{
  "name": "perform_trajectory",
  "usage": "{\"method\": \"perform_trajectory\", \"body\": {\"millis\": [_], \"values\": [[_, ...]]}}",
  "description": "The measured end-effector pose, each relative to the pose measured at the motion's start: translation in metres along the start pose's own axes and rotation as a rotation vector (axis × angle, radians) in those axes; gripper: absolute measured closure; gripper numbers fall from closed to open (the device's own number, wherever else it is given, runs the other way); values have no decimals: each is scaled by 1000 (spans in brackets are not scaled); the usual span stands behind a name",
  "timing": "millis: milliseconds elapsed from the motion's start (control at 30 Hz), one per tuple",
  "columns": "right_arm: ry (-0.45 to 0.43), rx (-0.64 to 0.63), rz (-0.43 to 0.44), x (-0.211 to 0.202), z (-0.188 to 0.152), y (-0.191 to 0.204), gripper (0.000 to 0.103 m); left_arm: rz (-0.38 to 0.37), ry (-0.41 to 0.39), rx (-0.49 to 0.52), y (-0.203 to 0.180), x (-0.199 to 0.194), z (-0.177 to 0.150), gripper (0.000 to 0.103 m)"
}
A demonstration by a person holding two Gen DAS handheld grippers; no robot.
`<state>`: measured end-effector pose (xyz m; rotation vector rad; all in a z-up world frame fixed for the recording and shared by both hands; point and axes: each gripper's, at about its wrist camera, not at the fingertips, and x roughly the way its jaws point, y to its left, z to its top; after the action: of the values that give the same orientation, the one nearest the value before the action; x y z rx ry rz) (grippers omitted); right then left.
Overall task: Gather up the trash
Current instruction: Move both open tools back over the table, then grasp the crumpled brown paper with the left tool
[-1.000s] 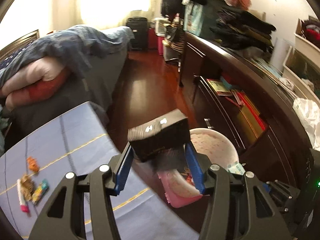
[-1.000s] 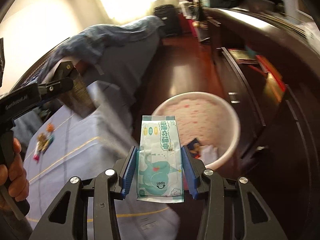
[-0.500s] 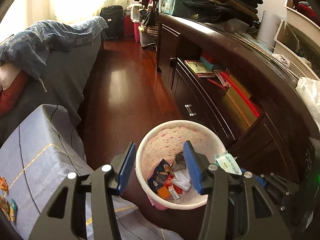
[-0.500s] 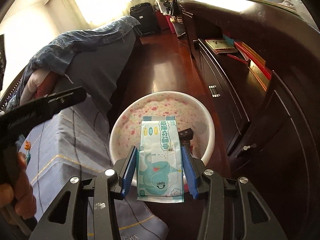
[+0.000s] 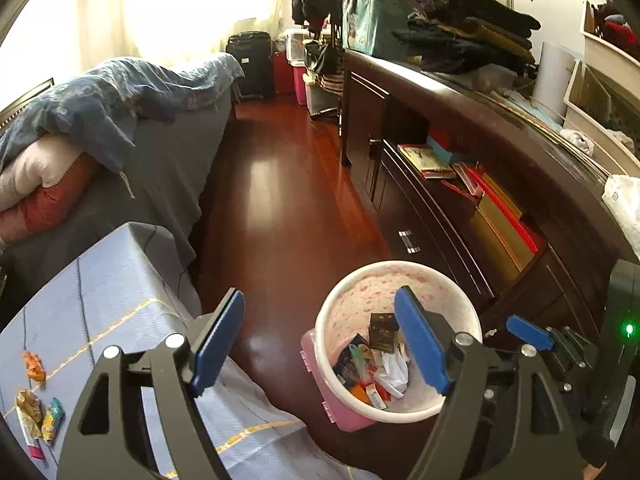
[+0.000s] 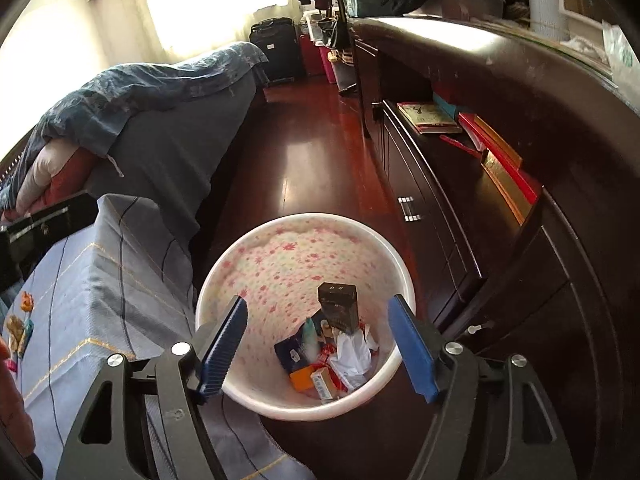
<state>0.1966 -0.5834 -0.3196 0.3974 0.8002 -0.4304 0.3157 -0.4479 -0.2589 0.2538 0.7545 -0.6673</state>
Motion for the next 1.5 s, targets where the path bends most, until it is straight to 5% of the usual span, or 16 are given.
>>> {"method": "perform_trajectory", "body": {"millis": [233, 467, 933, 1200, 1367, 1500], "values": [[-31, -96, -18, -30, -10, 39, 16, 43, -40, -30, 23, -31, -7, 12], [-13, -191, 38, -48, -25, 91, 14, 134, -58, -114, 72, -65, -23, 7], [36, -468, 225, -70, -72, 224, 12, 409, 10, -468, 260, -104, -105, 7], [59, -529, 255, -72, -85, 257, 12, 371, 110, -485, 312, -65, -116, 33], [62, -534, 252, -72, -85, 265, 12, 347, 128, -458, 312, -53, -120, 78], [63, -545, 261, -72, -85, 277, 12, 303, 97, -481, 317, -62, -123, 85]]}}
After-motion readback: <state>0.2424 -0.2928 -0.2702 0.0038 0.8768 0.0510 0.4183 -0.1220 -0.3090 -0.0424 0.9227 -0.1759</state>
